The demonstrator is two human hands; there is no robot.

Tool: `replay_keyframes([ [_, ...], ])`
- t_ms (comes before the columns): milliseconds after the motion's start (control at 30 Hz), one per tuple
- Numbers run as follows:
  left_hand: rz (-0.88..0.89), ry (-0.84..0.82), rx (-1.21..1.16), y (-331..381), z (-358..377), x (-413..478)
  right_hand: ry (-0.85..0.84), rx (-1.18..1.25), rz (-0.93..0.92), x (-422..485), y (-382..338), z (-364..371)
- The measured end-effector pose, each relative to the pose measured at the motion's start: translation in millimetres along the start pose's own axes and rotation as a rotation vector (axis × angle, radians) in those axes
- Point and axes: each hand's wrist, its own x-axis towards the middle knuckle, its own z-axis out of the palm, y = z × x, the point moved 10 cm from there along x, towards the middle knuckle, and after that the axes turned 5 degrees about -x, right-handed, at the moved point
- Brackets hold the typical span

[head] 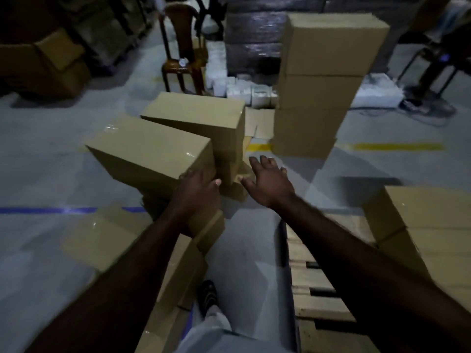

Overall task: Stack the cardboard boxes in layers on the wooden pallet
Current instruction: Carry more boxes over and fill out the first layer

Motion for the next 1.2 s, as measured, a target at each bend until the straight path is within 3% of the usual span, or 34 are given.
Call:
replay_keyframes([
  [500, -0.261, 0.02, -0.115, -169.8, -83.2, 174.4, -0.124, -0.024, -0.152, 222.4, -143.9, 76.2],
  [667, -0.41, 0.127, -0.248, -223.6, -103.6, 203.8, -0.209, -0.05, -0.218, 284.5, -179.7, 106.8],
  [933, -0.604, 0.303, -0.258, -281.1, -120.9, 251.7, -0.328, -0.068, -0.375, 404.0, -217.2, 153.5],
  [1200, -0.925, 0.411, -0.391, -326.3, -79.2, 290.5, -0.582, -0.041, -0.406, 504.4, -231.6, 225.8],
])
